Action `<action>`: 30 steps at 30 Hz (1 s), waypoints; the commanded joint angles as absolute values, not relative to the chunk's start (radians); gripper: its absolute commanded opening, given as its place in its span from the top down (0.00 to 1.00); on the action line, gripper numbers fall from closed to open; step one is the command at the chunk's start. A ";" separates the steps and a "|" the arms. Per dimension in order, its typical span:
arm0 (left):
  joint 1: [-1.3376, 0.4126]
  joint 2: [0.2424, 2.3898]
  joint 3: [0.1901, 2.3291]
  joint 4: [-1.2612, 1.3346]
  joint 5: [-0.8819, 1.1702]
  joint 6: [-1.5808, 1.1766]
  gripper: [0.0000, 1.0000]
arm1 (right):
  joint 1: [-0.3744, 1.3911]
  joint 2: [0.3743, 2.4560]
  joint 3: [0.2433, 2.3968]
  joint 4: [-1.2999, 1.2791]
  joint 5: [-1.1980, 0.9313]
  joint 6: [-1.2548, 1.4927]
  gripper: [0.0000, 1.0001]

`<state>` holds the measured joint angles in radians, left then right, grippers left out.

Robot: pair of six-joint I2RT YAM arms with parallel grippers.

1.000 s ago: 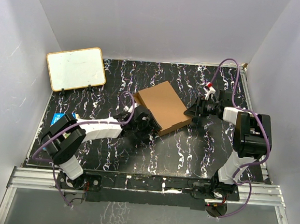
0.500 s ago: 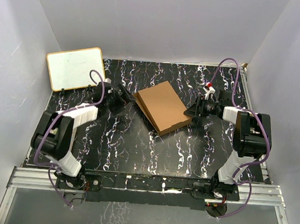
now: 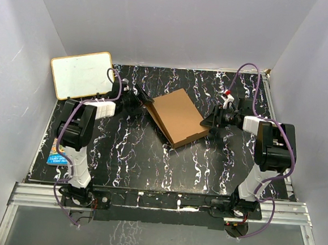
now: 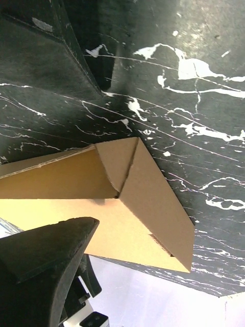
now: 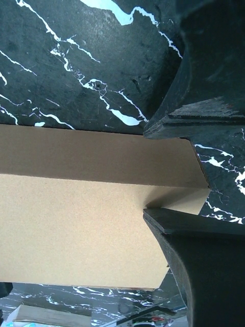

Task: Fold the paper box

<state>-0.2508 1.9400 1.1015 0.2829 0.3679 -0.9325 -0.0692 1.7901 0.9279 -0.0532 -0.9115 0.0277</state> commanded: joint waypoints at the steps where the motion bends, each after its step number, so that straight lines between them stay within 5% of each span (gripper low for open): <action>1: -0.250 1.962 1.171 0.264 0.397 -0.933 0.07 | -0.050 1.835 0.936 -0.100 -0.826 -0.034 0.42; 16: -0.251 2.006 1.238 0.155 0.367 -0.891 0.37 | -0.040 1.837 0.940 -0.106 -0.819 -0.045 0.43; 21: -0.253 2.028 1.274 0.112 0.384 -0.865 0.68 | -0.037 1.836 0.940 -0.107 -0.816 -0.047 0.43; 30: -0.279 2.049 1.347 -0.022 0.348 -0.762 1.00 | -0.035 1.838 0.943 -0.110 -0.815 -0.050 0.43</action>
<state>-0.2573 2.0186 1.3178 0.1116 0.3927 -0.8539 -0.0517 1.8000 0.9409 -0.0631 -0.9150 0.0200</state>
